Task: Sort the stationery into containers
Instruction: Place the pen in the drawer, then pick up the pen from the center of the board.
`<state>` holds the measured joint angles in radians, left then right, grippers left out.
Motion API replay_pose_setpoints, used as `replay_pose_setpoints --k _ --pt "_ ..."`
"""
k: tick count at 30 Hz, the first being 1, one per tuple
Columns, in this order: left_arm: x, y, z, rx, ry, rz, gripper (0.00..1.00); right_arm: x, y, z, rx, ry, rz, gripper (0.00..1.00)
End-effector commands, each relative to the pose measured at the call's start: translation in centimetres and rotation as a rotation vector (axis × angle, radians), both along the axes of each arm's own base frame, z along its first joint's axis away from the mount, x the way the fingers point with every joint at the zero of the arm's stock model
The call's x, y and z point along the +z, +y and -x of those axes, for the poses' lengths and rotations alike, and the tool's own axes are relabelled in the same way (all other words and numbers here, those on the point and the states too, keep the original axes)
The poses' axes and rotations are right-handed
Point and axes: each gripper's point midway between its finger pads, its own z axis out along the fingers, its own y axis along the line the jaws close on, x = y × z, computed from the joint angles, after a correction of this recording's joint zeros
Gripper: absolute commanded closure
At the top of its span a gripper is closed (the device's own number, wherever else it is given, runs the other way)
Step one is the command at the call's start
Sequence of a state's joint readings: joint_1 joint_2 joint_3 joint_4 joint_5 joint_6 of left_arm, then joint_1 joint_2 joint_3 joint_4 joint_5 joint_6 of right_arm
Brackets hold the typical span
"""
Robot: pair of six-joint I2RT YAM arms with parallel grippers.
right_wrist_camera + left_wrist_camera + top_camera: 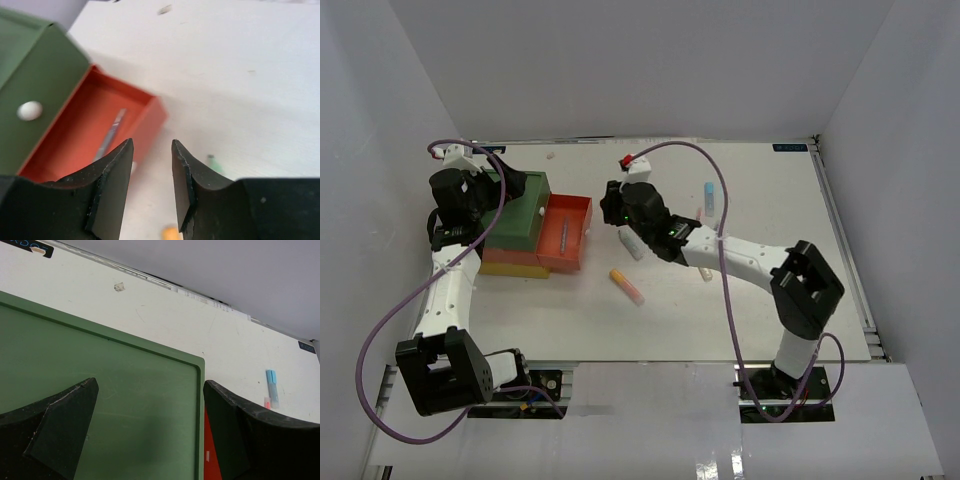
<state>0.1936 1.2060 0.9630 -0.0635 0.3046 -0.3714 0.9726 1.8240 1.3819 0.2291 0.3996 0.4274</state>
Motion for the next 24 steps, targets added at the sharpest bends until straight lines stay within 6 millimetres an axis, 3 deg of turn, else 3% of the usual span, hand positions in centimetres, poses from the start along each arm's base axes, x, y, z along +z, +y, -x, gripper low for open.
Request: replay_pose_setpoints --k 1,3,4,6,10,12,16,24 --pt "-4.2 -0.9 2.0 -0.019 0.158 0.059 0.02 2.5 -7.9 -3.5 -0.175 -0.086 0.056 0.57" --pt "-4.3 -0.9 1.9 -0.017 0.163 0.059 0.02 1.4 -11.2 -4.4 -0.230 -0.058 0.109 0.57" --pt "-4.4 -1.0 1.9 -0.020 0.164 0.061 0.02 -0.8 -14.3 -5.3 -0.286 -0.013 0.175 0.57" --pt "-4.4 -1.1 1.9 -0.026 0.165 0.063 0.02 -2.4 -18.2 -6.6 -0.366 0.026 0.227 0.57" --pt "-4.1 -1.0 2.0 -0.023 0.158 0.062 0.02 -6.5 -23.0 -7.2 -0.444 0.113 0.316 0.57" --pt "-4.1 -1.0 1.9 -0.021 0.158 0.061 0.02 -8.4 -24.2 -7.5 -0.462 0.164 0.344 0.57" --pt "-4.4 -1.0 1.9 -0.023 0.165 0.062 0.02 -11.8 -24.6 -7.9 -0.469 0.241 0.370 0.58" --pt "-4.4 -1.0 1.9 -0.023 0.167 0.063 0.02 -15.7 -24.3 -8.7 -0.494 0.321 0.388 0.63"
